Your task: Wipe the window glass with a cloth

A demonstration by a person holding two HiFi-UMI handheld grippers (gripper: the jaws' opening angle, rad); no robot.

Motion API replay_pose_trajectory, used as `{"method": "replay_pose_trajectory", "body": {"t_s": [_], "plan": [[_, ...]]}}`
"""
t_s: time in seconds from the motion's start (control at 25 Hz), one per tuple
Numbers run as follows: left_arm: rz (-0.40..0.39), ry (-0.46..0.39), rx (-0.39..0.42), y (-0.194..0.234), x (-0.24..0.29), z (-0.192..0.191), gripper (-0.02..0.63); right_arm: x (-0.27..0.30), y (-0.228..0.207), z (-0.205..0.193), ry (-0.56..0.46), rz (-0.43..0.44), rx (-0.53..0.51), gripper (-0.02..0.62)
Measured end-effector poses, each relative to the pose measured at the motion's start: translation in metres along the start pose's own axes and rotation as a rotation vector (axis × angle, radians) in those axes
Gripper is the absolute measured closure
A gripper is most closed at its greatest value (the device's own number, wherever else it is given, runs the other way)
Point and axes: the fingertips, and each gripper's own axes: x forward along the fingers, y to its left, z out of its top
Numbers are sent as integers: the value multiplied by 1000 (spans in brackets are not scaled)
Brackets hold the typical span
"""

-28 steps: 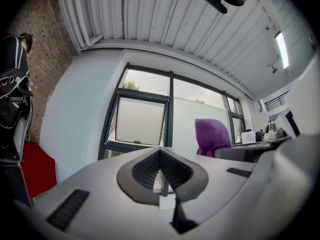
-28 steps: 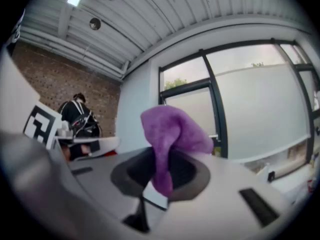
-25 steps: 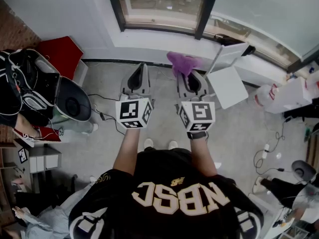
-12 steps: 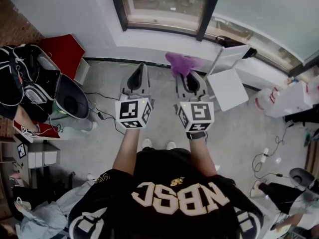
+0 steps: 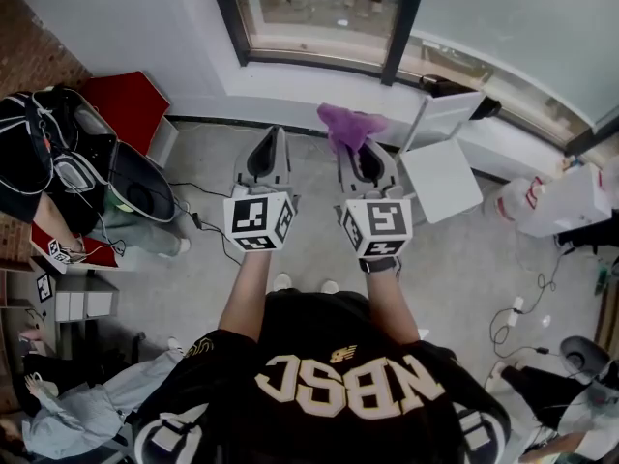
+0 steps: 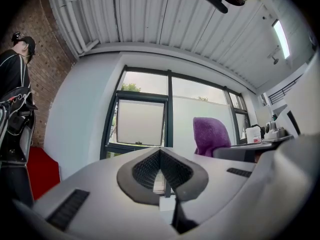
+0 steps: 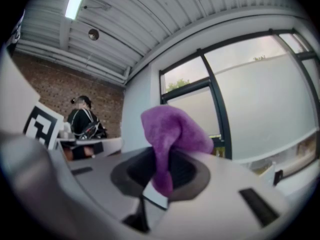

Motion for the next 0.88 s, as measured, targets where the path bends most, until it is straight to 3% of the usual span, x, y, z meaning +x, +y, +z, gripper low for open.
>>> {"method": "replay_pose_trajectory", "body": {"t_s": [0.24,0.48,0.72,0.88], "plan": [[-5,28,37,-14,7,-11,588,-3,-14,-16,14,6,33,523],[18,61,17,2,23,-35,588,21,-19,-32,44,28,34,523],[18,65,-1,42,79,-58,588,88,-27,-54,77,38,27,523],[12,67,-11,96,142,-73,588,166,-36,-63,84,28,22,523]]}}
